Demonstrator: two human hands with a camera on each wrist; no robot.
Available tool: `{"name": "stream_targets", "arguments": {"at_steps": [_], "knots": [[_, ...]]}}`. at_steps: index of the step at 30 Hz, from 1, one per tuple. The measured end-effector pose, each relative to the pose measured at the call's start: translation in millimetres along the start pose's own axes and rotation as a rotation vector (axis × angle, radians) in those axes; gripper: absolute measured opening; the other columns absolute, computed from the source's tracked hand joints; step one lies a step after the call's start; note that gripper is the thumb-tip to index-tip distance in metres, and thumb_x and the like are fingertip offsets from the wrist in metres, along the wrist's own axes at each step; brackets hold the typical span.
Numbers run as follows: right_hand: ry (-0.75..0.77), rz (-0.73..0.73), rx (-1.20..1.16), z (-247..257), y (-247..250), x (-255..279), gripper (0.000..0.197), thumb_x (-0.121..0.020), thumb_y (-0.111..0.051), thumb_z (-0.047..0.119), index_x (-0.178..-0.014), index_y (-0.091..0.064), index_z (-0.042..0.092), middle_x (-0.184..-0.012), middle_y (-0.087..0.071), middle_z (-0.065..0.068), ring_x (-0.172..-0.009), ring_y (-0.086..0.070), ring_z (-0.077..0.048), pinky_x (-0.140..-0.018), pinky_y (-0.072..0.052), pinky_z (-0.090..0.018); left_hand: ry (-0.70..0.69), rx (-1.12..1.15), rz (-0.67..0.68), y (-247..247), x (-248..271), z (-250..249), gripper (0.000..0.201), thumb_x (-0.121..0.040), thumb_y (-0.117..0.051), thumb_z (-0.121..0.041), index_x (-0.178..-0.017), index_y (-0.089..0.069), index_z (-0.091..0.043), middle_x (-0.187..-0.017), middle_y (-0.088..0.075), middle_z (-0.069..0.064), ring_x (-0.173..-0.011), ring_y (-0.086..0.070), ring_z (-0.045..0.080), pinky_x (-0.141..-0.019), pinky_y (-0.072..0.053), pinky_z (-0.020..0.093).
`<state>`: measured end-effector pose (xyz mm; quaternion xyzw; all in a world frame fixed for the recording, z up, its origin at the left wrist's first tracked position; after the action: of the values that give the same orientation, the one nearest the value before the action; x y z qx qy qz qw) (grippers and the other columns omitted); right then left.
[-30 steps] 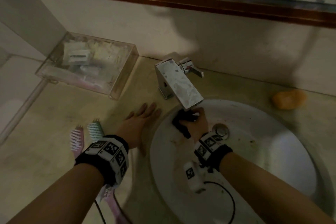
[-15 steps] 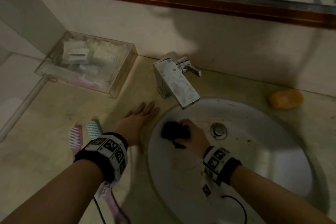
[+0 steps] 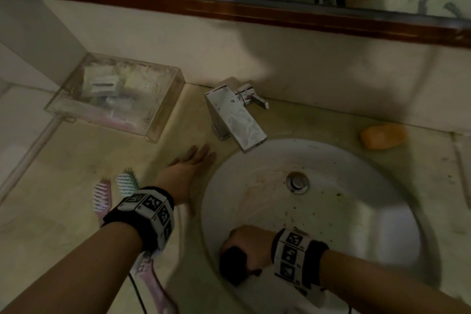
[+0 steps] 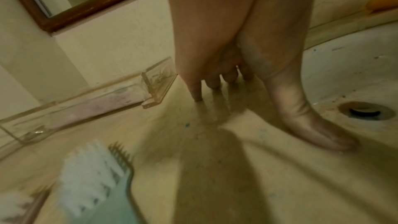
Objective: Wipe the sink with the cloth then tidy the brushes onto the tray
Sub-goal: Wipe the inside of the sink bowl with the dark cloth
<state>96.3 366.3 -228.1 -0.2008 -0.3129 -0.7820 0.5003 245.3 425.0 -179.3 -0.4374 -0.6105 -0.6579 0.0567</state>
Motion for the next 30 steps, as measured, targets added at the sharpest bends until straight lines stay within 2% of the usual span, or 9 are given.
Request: {"name": "stream_targets", "arguments": {"at_steps": [5,7,9,13,15,17,20,25,30], "knots": [[-0.008,0.028,0.057,-6,-1,20,0.043,-0.078,-0.068,-0.001,-0.120,-0.060,0.002,-0.120,-0.062,-0.022,-0.112,-0.057,-0.035,-0.099,-0.045,-0.042,0.022,-0.013,0.030,4,6,-4,0.136,-0.055,-0.088,-0.037,-0.150,0.009,-0.030,-0.159,0.020,-0.008,-0.150,0.010,0.019,-0.124,-0.014,0.038],[-0.008,-0.168,-0.030,-11,17,35,0.041,-0.078,-0.070,0.004,-0.118,-0.060,0.003,-0.120,-0.062,-0.018,-0.112,-0.057,-0.031,-0.100,-0.046,-0.041,0.035,0.019,0.017,8,12,-13,0.119,-0.068,-0.082,-0.033,-0.152,0.002,-0.026,-0.160,0.014,-0.006,-0.150,0.002,0.021,-0.123,-0.014,0.036],[-0.020,-0.474,-0.091,-18,50,64,0.034,-0.080,-0.071,0.014,-0.112,-0.062,0.006,-0.113,-0.063,-0.014,-0.101,-0.060,-0.023,-0.095,-0.048,-0.035,0.020,0.152,-0.093,21,21,-31,0.076,-0.088,-0.062,-0.031,-0.151,-0.019,-0.022,-0.162,-0.004,-0.002,-0.149,-0.013,0.019,-0.121,-0.015,0.031],[0.041,-0.916,-0.168,-11,90,126,0.012,-0.082,-0.070,0.016,-0.088,-0.066,0.006,-0.085,-0.064,-0.005,-0.061,-0.053,0.002,-0.062,-0.056,-0.020,-0.041,0.673,-0.040,25,40,-76,0.039,-0.095,-0.050,-0.037,-0.130,-0.056,-0.021,-0.142,-0.050,-0.003,-0.125,-0.049,0.013,-0.104,-0.033,0.022],[0.025,-0.998,-0.141,-7,90,142,0.024,-0.080,-0.072,0.017,-0.102,-0.064,0.010,-0.098,-0.054,0.003,-0.075,-0.050,-0.004,-0.071,-0.050,-0.015,-0.096,0.830,0.059,19,44,-102,0.037,-0.092,-0.052,-0.040,-0.124,-0.062,-0.023,-0.133,-0.058,-0.004,-0.115,-0.054,0.010,-0.104,-0.038,0.023],[-0.027,-1.039,-0.136,-7,87,153,0.042,-0.079,-0.074,0.020,-0.117,-0.057,0.015,-0.108,-0.040,0.011,-0.092,-0.044,-0.008,-0.085,-0.048,-0.023,-0.114,0.939,0.127,15,44,-120,0.036,-0.089,-0.058,-0.039,-0.119,-0.064,-0.020,-0.124,-0.063,0.000,-0.113,-0.060,0.016,-0.105,-0.046,0.032],[-0.053,-1.142,-0.139,-2,86,166,0.046,-0.077,-0.076,0.024,-0.118,-0.057,0.014,-0.111,-0.044,0.008,-0.103,-0.045,-0.014,-0.096,-0.045,-0.033,-0.156,1.010,0.136,16,43,-139,0.019,-0.085,-0.067,-0.027,-0.100,-0.065,-0.017,-0.108,-0.068,0.006,-0.100,-0.066,0.021,-0.098,-0.053,0.035],[-0.134,-1.083,-0.180,-2,78,172,0.058,-0.075,-0.078,0.021,-0.126,-0.051,0.015,-0.125,-0.045,-0.002,-0.120,-0.042,-0.022,-0.107,-0.037,-0.036,-0.171,0.953,0.079,14,37,-151,0.019,-0.073,-0.080,-0.019,-0.081,-0.063,-0.017,-0.085,-0.066,0.004,-0.080,-0.065,0.021,-0.086,-0.057,0.039],[-0.325,-0.751,0.138,-39,61,214,0.087,-0.078,-0.073,0.036,-0.148,-0.020,0.034,-0.159,-0.005,0.005,-0.145,-0.011,-0.016,-0.117,-0.022,-0.031,-0.217,0.445,-0.052,20,32,-138,0.027,-0.072,-0.077,-0.018,-0.095,-0.064,-0.011,-0.087,-0.058,-0.001,-0.086,-0.056,0.017,-0.075,-0.047,0.029]]}}
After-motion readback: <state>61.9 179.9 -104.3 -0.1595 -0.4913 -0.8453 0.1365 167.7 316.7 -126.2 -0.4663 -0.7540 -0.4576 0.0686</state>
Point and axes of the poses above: each hand's wrist, its own x-axis away from the middle knuckle, its own y-axis out of the back of the hand, z = x × y, the point moved 9 cm from there along -x, towards the middle knuckle
